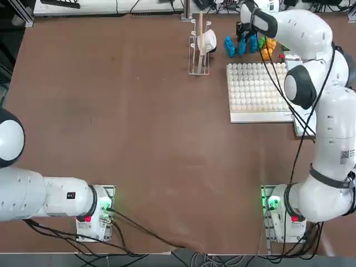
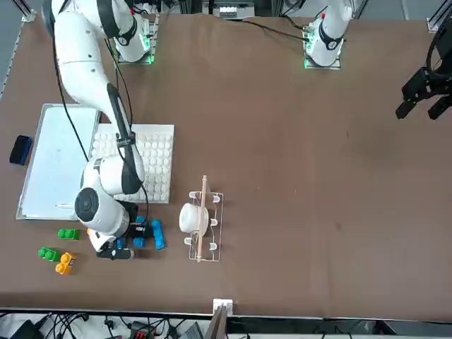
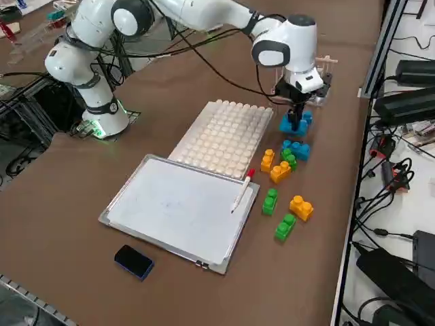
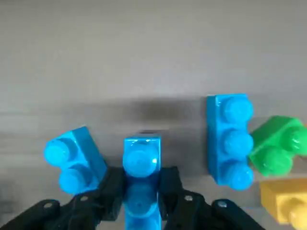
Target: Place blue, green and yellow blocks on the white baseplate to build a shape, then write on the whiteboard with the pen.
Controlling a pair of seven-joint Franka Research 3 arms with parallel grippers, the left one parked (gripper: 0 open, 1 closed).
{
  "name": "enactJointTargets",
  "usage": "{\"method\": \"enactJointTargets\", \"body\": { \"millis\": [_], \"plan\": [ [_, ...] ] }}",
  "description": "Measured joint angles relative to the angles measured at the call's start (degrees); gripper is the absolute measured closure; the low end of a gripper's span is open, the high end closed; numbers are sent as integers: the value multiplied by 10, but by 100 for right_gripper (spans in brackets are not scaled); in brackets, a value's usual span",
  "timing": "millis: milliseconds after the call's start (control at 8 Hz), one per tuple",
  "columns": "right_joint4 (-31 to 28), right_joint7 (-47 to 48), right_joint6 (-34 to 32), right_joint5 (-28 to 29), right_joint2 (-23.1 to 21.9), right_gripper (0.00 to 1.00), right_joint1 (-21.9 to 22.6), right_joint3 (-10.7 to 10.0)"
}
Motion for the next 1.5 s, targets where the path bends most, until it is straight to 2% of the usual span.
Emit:
{"method": "enactJointTargets", "body": {
  "millis": [250, 500, 875, 1125, 1500],
  "plan": [
    [-1, 57, -49, 0, -37, 60, 0, -6],
    [-48, 123, -82, 0, -94, 60, -1, -18],
    [-200, 249, -86, -2, -224, 60, -1, -29],
    [-306, 375, -66, -17, -305, 60, 1, -29],
    [-418, 559, -38, -44, -368, 60, 10, -27]
  ]
}}
